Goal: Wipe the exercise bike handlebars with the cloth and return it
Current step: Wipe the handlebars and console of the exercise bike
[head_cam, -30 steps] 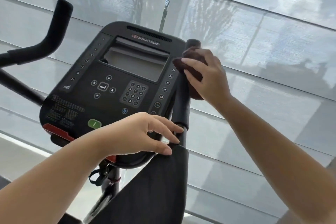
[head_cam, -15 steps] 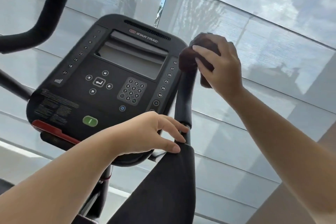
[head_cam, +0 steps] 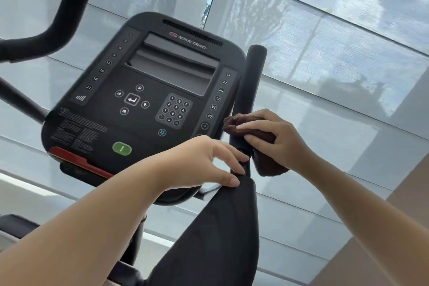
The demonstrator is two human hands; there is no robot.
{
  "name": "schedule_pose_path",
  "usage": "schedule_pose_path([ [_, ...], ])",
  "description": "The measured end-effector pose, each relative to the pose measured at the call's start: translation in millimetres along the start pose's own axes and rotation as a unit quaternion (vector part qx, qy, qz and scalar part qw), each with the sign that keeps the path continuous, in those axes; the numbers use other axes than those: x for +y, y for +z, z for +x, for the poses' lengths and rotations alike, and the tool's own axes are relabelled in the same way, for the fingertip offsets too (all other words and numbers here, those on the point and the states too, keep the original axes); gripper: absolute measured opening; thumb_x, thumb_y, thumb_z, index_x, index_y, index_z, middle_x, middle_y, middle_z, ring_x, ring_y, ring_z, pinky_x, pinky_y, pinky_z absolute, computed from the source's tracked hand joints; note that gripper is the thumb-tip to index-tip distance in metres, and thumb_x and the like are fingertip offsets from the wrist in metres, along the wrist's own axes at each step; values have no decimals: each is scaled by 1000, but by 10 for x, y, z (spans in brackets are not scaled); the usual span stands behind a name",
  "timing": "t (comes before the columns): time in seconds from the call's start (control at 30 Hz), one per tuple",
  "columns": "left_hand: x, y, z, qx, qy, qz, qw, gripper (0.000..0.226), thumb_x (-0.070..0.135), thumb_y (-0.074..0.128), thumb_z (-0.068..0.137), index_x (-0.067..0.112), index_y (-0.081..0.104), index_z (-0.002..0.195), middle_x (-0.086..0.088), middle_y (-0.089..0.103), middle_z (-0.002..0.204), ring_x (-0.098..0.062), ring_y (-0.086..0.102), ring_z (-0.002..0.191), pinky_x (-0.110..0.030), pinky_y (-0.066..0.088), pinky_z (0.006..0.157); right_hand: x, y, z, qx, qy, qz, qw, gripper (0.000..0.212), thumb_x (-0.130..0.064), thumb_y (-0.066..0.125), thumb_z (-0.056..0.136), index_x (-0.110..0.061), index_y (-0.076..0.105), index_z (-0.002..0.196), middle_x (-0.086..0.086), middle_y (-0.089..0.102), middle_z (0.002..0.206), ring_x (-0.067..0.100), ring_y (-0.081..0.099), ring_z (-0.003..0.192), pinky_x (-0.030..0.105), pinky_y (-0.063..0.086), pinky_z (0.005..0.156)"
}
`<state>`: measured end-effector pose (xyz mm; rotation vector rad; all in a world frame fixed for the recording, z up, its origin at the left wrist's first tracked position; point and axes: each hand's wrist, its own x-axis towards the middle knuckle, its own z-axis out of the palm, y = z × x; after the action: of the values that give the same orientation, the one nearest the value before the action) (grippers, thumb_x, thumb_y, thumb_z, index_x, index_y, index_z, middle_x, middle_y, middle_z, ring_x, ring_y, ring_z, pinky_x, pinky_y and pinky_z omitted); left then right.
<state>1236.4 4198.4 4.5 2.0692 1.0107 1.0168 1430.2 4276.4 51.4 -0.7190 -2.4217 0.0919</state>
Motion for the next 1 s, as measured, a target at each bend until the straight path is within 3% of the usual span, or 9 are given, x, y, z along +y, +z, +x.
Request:
schedule_pose_path([
  [0.13, 17, 8, -13, 4, -14, 3, 1000, 17, 17, 74, 75, 26, 74, 89, 31, 60, 112, 3, 55, 105, -9, 36, 86, -87, -90, -88, 9, 18, 63, 998, 23, -5, 60, 83, -15, 69, 102, 5, 64, 111, 9, 56, 109, 22, 41, 97],
  [0.23, 41, 10, -17, 7, -24, 10, 1000, 17, 19, 74, 75, 29, 74, 88, 35, 59, 109, -10, 58, 105, -19, 37, 89, -45, -211, 192, 184, 1, 2, 983, 23, -7, 60, 84, -14, 68, 104, 7, 62, 111, 4, 55, 106, 16, 38, 95],
  [0.3, 49, 5, -18, 3, -23, 7, 1000, 17, 18, 74, 75, 28, 74, 89, 37, 59, 109, 3, 56, 104, -10, 37, 89, 16, -271, 453, 313, -9, -46, 949, 23, -11, 59, 85, -12, 68, 106, 10, 60, 113, 8, 54, 106, 18, 39, 96],
  [0.37, 47, -3, -19, 0, -17, 11, 1000, 19, 17, 74, 75, 27, 74, 91, 36, 59, 110, 15, 51, 104, 1, 31, 85, 107, -213, 625, 357, -14, -93, 930, 24, -13, 59, 85, -10, 67, 107, 11, 58, 114, 18, 55, 108, 28, 42, 98],
  [0.47, 54, -9, -21, -2, -16, 26, 1000, 20, 18, 74, 75, 27, 74, 93, 34, 59, 112, 17, 49, 106, 0, 30, 89, 207, 26, 587, 305, 0, -39, 951, 26, -9, 60, 85, -10, 66, 111, 12, 57, 114, 20, 56, 108, 25, 42, 98],
  [0.6, 128, -10, -26, 5, -28, 46, 999, 21, 18, 75, 74, 28, 73, 92, 32, 58, 112, 16, 49, 107, -14, 36, 96, 267, 149, 311, 235, 5, 33, 971, 24, -11, 61, 85, -16, 67, 108, 4, 57, 112, 3, 52, 105, 11, 36, 96],
  [0.7, 196, 2, -33, 9, -37, 69, 997, 22, 15, 75, 74, 24, 73, 94, 29, 58, 112, 15, 49, 108, -13, 36, 97, 251, 231, 32, 165, 14, 63, 984, 25, -10, 62, 84, -21, 68, 105, 0, 56, 109, -5, 50, 103, 8, 34, 94],
  [0.87, 310, 21, -61, 12, -93, 54, 994, 25, 6, 73, 73, 20, 73, 93, 22, 61, 113, 11, 53, 107, -11, 39, 96, 128, 388, -242, 180, 68, 188, 963, 29, -5, 62, 84, -28, 64, 103, -11, 53, 100, -11, 51, 98, 6, 35, 90],
  [1.0, 364, 119, -130, 76, -146, 5, 986, 29, -5, 71, 72, 12, 72, 95, 14, 66, 109, 8, 60, 98, -3, 44, 75, 94, 469, -403, 189, 63, 238, 951, 29, -6, 63, 84, -29, 65, 102, -11, 54, 99, -9, 51, 99, 4, 34, 89],
])
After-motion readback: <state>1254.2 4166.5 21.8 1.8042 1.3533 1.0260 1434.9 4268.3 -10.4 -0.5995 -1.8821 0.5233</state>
